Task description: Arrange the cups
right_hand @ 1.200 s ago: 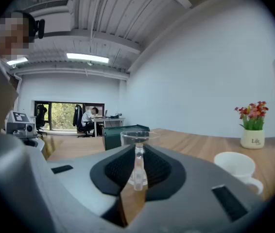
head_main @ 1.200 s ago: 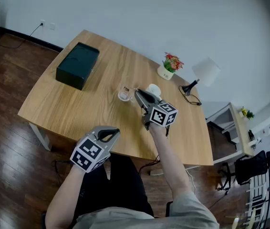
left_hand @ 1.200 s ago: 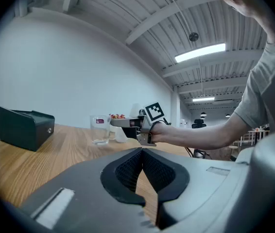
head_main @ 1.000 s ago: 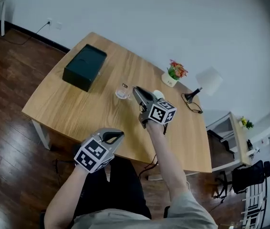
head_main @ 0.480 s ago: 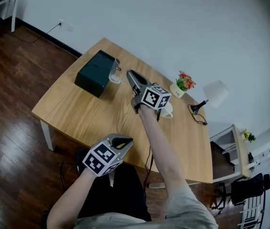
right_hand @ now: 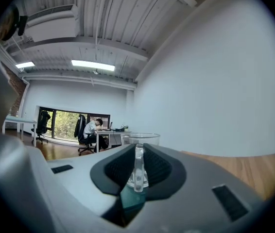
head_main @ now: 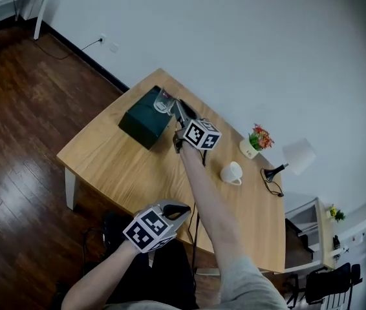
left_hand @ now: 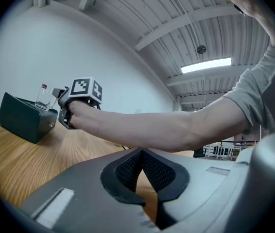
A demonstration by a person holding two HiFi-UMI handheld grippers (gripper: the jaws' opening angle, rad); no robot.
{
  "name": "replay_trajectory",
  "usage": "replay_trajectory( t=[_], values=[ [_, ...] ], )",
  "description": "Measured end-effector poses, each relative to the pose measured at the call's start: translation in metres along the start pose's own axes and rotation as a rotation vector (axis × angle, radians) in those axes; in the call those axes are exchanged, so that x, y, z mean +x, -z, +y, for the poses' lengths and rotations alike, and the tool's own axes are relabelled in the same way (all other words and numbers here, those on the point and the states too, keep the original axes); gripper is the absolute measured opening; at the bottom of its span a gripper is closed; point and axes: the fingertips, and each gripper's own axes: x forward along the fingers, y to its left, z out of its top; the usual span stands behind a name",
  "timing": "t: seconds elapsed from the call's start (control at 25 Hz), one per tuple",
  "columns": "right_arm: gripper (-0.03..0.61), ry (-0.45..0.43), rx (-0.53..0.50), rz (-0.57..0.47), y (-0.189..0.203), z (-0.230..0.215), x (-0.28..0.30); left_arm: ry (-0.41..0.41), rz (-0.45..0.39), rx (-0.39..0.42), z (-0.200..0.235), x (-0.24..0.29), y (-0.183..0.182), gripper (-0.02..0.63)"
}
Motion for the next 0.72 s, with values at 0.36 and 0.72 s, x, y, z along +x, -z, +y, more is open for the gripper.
replay_trajectory(
  t=[0.36,0.72],
  values=[
    [0.055,0.026,-0.05,0.032,0.004,-0.004,0.038,0.006,-0.008,0.005,-0.003,0.001,-0.004,0.005],
    [0.123,0.076,-0.111,0.098,-0.007,-0.01,0.009,0.003,-0.008,0.015,-0.004,-0.001,-0.003,0.005]
  ],
)
